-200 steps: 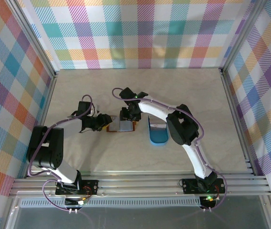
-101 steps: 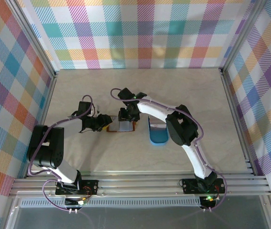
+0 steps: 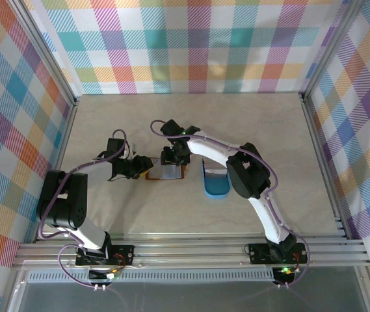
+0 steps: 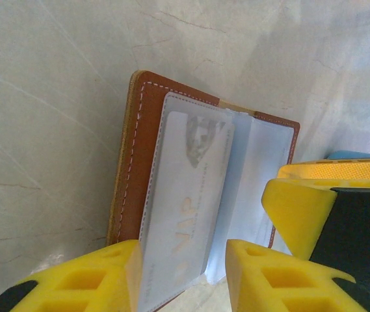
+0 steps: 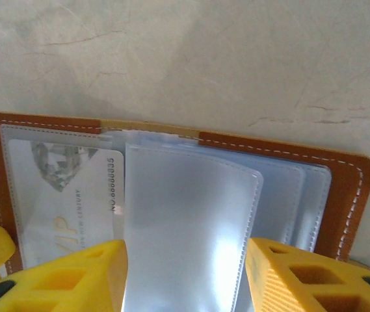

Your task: Put the credit cards into the card holder

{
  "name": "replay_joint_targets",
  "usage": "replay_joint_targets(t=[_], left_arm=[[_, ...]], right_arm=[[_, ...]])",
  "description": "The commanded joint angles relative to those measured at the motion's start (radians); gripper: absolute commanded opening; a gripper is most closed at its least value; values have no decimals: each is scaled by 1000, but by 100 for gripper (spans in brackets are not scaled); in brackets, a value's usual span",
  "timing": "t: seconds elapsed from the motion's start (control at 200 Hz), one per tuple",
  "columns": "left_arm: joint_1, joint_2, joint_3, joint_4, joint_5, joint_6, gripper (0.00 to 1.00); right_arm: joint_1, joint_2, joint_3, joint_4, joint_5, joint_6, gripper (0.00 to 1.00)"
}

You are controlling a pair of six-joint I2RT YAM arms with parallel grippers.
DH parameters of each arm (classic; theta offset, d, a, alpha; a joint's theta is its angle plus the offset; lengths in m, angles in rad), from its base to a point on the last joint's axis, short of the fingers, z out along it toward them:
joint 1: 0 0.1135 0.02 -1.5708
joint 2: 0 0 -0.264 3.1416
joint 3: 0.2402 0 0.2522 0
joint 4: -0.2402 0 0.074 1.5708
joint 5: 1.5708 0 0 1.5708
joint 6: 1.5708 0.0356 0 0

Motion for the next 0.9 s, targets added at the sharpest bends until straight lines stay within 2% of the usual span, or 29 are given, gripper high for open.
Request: replay_joint_targets(t=[0.0, 0.235, 0.475, 0.895], left_arm=[[7, -1, 7, 7, -3, 20, 39], [7, 12, 18, 4, 2, 20, 39], [7, 13, 27, 1, -1, 21, 38], [7, 16, 29, 0, 0, 23, 38]], right_arm=[[9, -17, 10, -1, 5, 13, 51], [28, -50, 14, -53, 144, -6, 52], [28, -8, 51, -63, 103, -11, 53], [28, 28, 78, -78, 135, -15, 56]])
